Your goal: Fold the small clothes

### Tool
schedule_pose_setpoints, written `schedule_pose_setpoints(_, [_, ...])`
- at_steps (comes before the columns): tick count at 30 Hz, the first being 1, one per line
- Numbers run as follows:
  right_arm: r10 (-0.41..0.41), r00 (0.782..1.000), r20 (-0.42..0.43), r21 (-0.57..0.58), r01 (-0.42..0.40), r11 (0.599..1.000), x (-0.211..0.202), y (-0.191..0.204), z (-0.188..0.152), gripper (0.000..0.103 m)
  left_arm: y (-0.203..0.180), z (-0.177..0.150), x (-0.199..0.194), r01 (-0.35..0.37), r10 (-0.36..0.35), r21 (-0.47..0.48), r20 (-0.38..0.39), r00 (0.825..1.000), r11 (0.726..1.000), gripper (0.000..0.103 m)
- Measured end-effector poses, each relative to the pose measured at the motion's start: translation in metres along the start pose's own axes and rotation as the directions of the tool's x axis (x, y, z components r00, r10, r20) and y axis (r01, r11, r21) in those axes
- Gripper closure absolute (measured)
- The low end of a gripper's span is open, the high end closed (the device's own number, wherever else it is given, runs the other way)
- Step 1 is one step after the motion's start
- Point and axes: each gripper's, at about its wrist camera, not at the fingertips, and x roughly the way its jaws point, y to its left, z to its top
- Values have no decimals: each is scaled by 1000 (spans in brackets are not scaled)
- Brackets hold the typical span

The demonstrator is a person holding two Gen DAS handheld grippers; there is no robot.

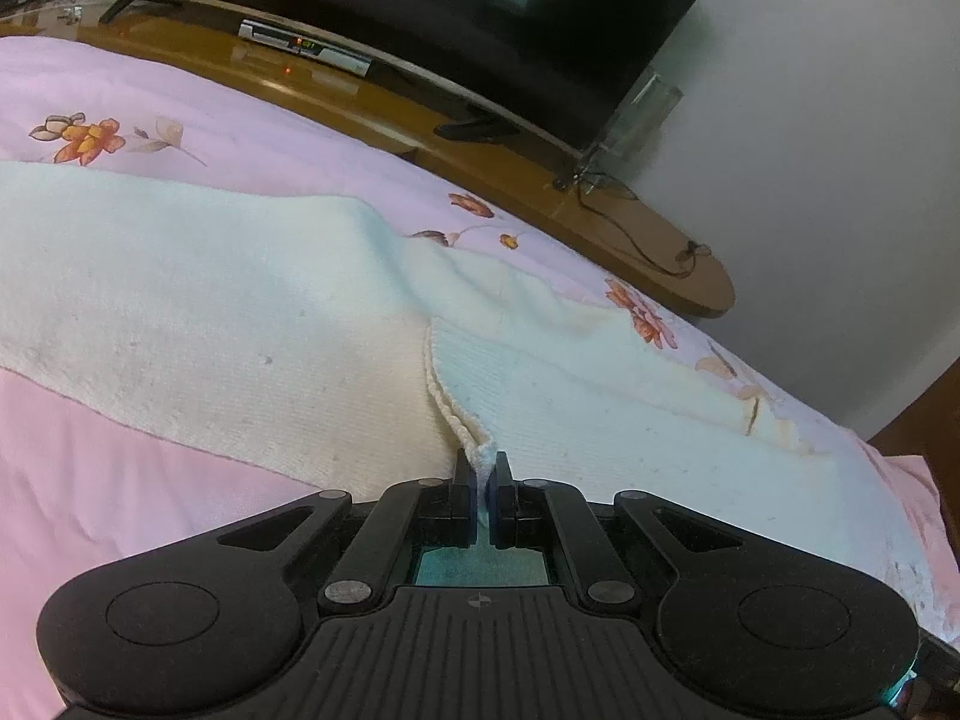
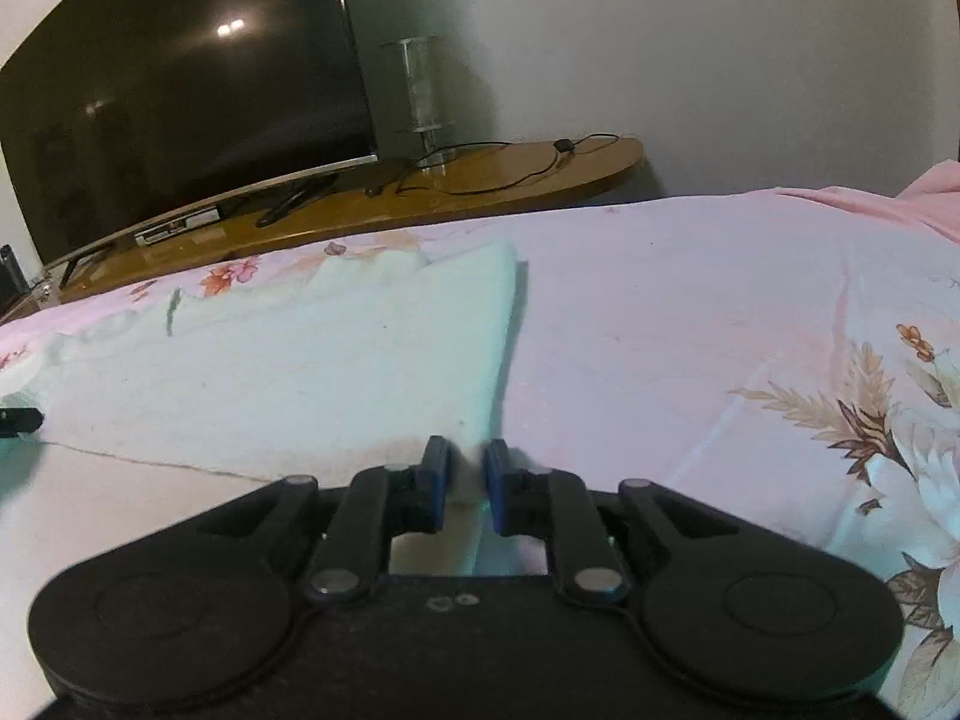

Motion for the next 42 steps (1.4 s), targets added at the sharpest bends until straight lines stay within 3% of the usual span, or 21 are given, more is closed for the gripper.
schedule_pose_setpoints(3, [15,1000,-4,0,-15,1000,-1,-2,3,87,6,0,0,21,-21,-46,0,1000,999,99])
schedule_pose_setpoints(7, [18,997,75,12,-19,1000,-5,-3,16,82,2,-1,0,8,-8,-31,1,1000,999,99])
schedule_pose_setpoints(10, [26,993,119,13,-28,1000,7,-8,33,93,-1,-3,-1,-5,5,-28,15,1000,1000,99])
schedule_pose_setpoints(16, [14,995,103,-24,-12,1000,53,-7,59,93,-5,-5,-1,-26,26,-33,24,999,999,99])
schedule_pose_setpoints(19, [-67,997,33,-39,69,997,82,-11,65,99,-3,-5,-1,-19,20,-37,24,1000,999,99])
schedule_pose_setpoints(21, [-73,997,35,2,73,997,88,-21,68,99,-1,-6,-1,-11,12,-38,24,1000,999,99])
schedule_pose_setpoints(26, [-70,997,40,2,70,998,70,-16,62,99,9,-4,-11,26,-25,-64,12,1000,998,99])
schedule_pose_setpoints(30, [-4,998,67,1,4,1000,26,-7,47,96,7,-3,-42,-94,93,4,129,987,996,96])
schedule_pose_setpoints(31, [14,997,77,-21,-12,1000,14,-1,41,96,2,-1,-43,-89,86,13,145,986,996,96])
schedule_pose_setpoints(35, [71,994,78,-41,-68,997,-7,22,26,95,-34,8,-20,-11,2,82,109,994,997,96])
schedule_pose_setpoints(39, [80,994,71,-29,-78,997,2,40,30,95,-56,4,19,-21,15,100,63,998,995,96])
schedule_pose_setpoints(42, [70,997,18,-40,-69,997,15,44,28,95,-40,-1,21,-37,32,66,69,997,997,96])
